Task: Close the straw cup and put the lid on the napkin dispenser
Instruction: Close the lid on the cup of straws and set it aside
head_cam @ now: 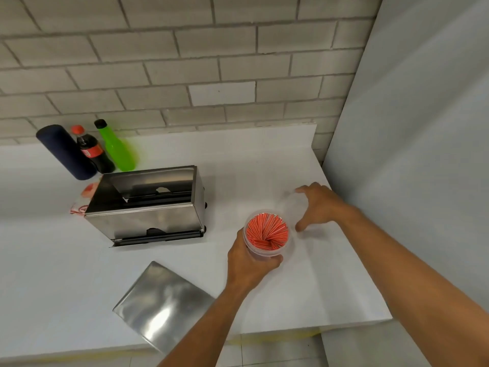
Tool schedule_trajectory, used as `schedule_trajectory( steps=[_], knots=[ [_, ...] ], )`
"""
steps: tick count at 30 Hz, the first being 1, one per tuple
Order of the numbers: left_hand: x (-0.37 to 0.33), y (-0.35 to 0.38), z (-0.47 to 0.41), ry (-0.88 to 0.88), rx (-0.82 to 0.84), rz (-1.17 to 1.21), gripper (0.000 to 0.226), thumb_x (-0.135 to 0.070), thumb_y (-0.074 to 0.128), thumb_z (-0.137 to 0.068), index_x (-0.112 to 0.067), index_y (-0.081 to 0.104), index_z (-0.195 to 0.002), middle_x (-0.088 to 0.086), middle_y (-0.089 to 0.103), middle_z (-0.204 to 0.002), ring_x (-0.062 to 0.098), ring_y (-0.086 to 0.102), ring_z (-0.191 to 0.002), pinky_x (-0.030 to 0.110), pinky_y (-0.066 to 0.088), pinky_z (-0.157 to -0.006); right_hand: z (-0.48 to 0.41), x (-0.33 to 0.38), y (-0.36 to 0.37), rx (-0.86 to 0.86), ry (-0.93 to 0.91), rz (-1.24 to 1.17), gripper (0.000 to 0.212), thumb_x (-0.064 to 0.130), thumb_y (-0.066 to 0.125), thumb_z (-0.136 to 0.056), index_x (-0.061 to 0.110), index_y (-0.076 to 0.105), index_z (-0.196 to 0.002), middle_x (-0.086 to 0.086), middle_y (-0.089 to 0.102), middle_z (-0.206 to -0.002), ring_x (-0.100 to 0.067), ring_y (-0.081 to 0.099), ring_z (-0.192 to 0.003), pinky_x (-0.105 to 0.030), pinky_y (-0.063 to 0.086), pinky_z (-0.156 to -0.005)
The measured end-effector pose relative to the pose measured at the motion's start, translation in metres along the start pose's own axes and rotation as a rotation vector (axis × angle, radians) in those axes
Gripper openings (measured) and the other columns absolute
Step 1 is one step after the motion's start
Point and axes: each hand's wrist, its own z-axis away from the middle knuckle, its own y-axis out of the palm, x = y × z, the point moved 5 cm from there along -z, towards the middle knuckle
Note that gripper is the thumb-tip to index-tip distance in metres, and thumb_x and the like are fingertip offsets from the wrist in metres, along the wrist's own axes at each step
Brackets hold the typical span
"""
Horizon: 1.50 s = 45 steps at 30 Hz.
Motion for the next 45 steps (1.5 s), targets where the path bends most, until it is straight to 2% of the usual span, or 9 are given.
schedule_trajectory(
  steps=[6, 10, 13, 17, 24, 34, 43, 45],
  knots=[
    [-0.002, -0.001, 0.001, 0.015, -0.003, 0.030, 0.096, -0.043, 0.100, -0.054, -0.033, 0.051, -0.137, -0.012, 0.066, -0.125, 0.013, 0.066, -0.112, 0.029, 0.058, -0.096, 0.026, 0.026, -0.055, -0.018, -0.129, -0.080, 0.128, 0.052, 0.099, -0.043, 0.038, 0.037, -0.154, 0.003, 0.045, -0.147, -0.021, 0.050, -0.134, -0.030, 0.050, -0.096],
    [-0.003, -0.002, 0.000, 0.020, 0.006, 0.029, 0.098, -0.043, 0.101, -0.054, -0.034, 0.050, -0.137, -0.011, 0.066, -0.124, 0.014, 0.067, -0.111, 0.027, 0.059, -0.094, 0.044, 0.054, -0.063, 0.028, -0.247, -0.138, 0.123, 0.050, 0.100, -0.046, 0.043, 0.039, -0.153, 0.009, 0.044, -0.148, -0.017, 0.048, -0.135, -0.033, 0.050, -0.103],
    [-0.001, -0.003, 0.000, 0.014, 0.006, 0.043, 0.099, -0.044, 0.101, -0.050, -0.037, 0.050, -0.135, -0.014, 0.066, -0.122, 0.011, 0.067, -0.109, 0.021, 0.058, -0.090, 0.053, 0.073, -0.053, 0.056, -0.304, -0.073, 0.122, 0.050, 0.099, -0.048, 0.045, 0.037, -0.152, 0.011, 0.043, -0.144, -0.016, 0.047, -0.132, -0.030, 0.049, -0.098],
    [-0.001, -0.002, 0.000, 0.008, 0.007, 0.069, 0.101, -0.043, 0.101, -0.051, -0.033, 0.050, -0.137, -0.011, 0.067, -0.124, 0.013, 0.068, -0.110, 0.031, 0.060, -0.094, 0.058, 0.090, -0.030, 0.080, -0.349, 0.034, 0.122, 0.051, 0.095, -0.047, 0.043, 0.035, -0.153, 0.009, 0.042, -0.137, -0.018, 0.043, -0.128, -0.035, 0.051, -0.101],
    [0.000, -0.003, -0.001, 0.024, -0.006, 0.082, 0.099, -0.042, 0.102, -0.051, -0.031, 0.052, -0.136, -0.010, 0.067, -0.122, 0.011, 0.068, -0.106, 0.025, 0.061, -0.087, 0.057, 0.101, -0.002, 0.094, -0.381, 0.112, 0.123, 0.048, 0.095, -0.047, 0.038, 0.034, -0.154, 0.007, 0.041, -0.140, -0.018, 0.040, -0.131, -0.033, 0.048, -0.100],
    [0.006, -0.001, -0.004, 0.029, -0.011, 0.088, 0.102, -0.043, 0.102, -0.051, -0.026, 0.053, -0.139, -0.006, 0.068, -0.123, 0.016, 0.069, -0.108, 0.030, 0.062, -0.087, 0.056, 0.104, 0.010, 0.096, -0.396, 0.168, 0.128, 0.045, 0.095, -0.044, 0.039, 0.032, -0.155, 0.007, 0.039, -0.139, -0.017, 0.037, -0.131, -0.035, 0.051, -0.099],
    [0.007, 0.000, -0.004, 0.047, -0.005, 0.086, 0.104, -0.049, 0.101, -0.050, -0.030, 0.051, -0.140, -0.011, 0.066, -0.123, 0.011, 0.068, -0.106, 0.018, 0.060, -0.083, 0.054, 0.106, 0.010, 0.123, -0.377, 0.173, 0.126, 0.046, 0.095, -0.044, 0.038, 0.034, -0.154, 0.006, 0.039, -0.138, -0.018, 0.038, -0.131, -0.037, 0.052, -0.098],
    [0.008, 0.001, -0.004, 0.048, -0.003, 0.086, 0.105, -0.050, 0.100, -0.050, -0.030, 0.051, -0.140, -0.011, 0.066, -0.123, 0.013, 0.068, -0.106, 0.019, 0.061, -0.083, 0.054, 0.105, 0.010, 0.122, -0.368, 0.172, 0.124, 0.048, 0.094, -0.046, 0.039, 0.034, -0.154, 0.006, 0.040, -0.138, -0.019, 0.039, -0.131, -0.037, 0.052, -0.098]
  ],
)
